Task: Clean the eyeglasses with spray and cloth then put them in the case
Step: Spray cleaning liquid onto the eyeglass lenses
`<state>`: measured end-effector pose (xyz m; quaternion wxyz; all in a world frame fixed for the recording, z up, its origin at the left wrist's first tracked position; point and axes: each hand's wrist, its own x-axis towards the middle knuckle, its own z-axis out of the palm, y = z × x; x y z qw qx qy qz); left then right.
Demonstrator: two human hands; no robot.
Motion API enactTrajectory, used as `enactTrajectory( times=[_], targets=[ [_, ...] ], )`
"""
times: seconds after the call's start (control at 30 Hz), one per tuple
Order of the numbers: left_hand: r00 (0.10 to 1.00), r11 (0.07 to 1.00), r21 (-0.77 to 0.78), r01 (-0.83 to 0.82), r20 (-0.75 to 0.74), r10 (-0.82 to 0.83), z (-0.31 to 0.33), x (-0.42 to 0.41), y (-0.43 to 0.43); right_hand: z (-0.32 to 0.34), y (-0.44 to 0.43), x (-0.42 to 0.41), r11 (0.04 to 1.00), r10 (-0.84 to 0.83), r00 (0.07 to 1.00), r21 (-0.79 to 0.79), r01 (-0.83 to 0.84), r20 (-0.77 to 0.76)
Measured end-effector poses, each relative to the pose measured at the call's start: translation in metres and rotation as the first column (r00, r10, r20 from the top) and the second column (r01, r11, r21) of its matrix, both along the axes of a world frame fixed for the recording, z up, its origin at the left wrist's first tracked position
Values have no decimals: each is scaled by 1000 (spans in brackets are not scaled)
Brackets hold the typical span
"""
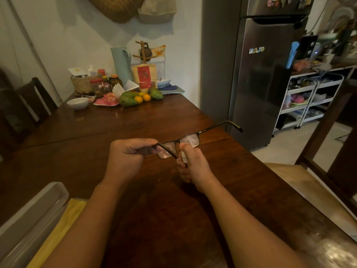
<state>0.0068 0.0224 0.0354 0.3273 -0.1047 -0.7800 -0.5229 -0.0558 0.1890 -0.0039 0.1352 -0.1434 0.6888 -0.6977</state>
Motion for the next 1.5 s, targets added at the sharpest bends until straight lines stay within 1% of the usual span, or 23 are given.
enactTrajectory(
  times=[0.13,0.3,0.4,0.47,0.53,0.63,0.7,0.8,0.9,1.03,1.13,1.2,1.27,1.37,1.5],
  targets=[
    [1000,999,-48,1,-14,-1,-4,-1,1,-1,-3,0,1000,1,1000,21,-2,23],
    [1000,999,-44,-9,-21,8,-5,0,1,-2,-6,1,998,-27,999,56,28,-21],
    [1000,999,-38,-13,-27,12,-3,2,4,0,-6,1,996,-47,999,79,46,10],
    [1000,999,-44,-8,-25,7,-2,3,5,0,-5,0,999,-35,998,40,32,61],
    [1000,999,-38,2,-14,-3,-1,4,5,-1,-2,-2,1000,-16,997,-15,17,72],
    [1000,1000,-13,-18,2,18,0,6,3,-4,2,-3,996,-13,1000,-85,14,13],
    [1000,1000,12,-26,9,26,1,7,1,-7,4,-4,995,-16,998,-96,11,-54],
    [999,998,41,-36,19,36,3,7,-6,-9,11,-7,998,-15,990,-59,7,-140],
    [995,994,31,-101,-4,101,10,12,-14,-11,18,-12,1000,6,977,22,-1,-212],
    [975,976,-30,-216,-65,214,23,21,-33,-13,17,-14,991,51,974,129,-22,-222],
    [947,938,-151,-311,-134,292,34,35,-48,-12,16,-15,985,121,975,147,-95,-184],
    [927,904,-222,-365,-173,332,42,46,-60,-12,17,-17,979,142,976,171,-113,-168],
    [921,882,-280,-380,-207,331,51,58,-70,-12,19,-18,977,139,971,190,-102,-196],
    [920,867,-317,-384,-204,333,66,81,-84,-14,23,-19,984,102,966,164,-64,-239],
    [922,856,-351,-381,-210,324,80,119,-105,-16,23,-22,988,50,977,151,-18,-209]
  ],
)
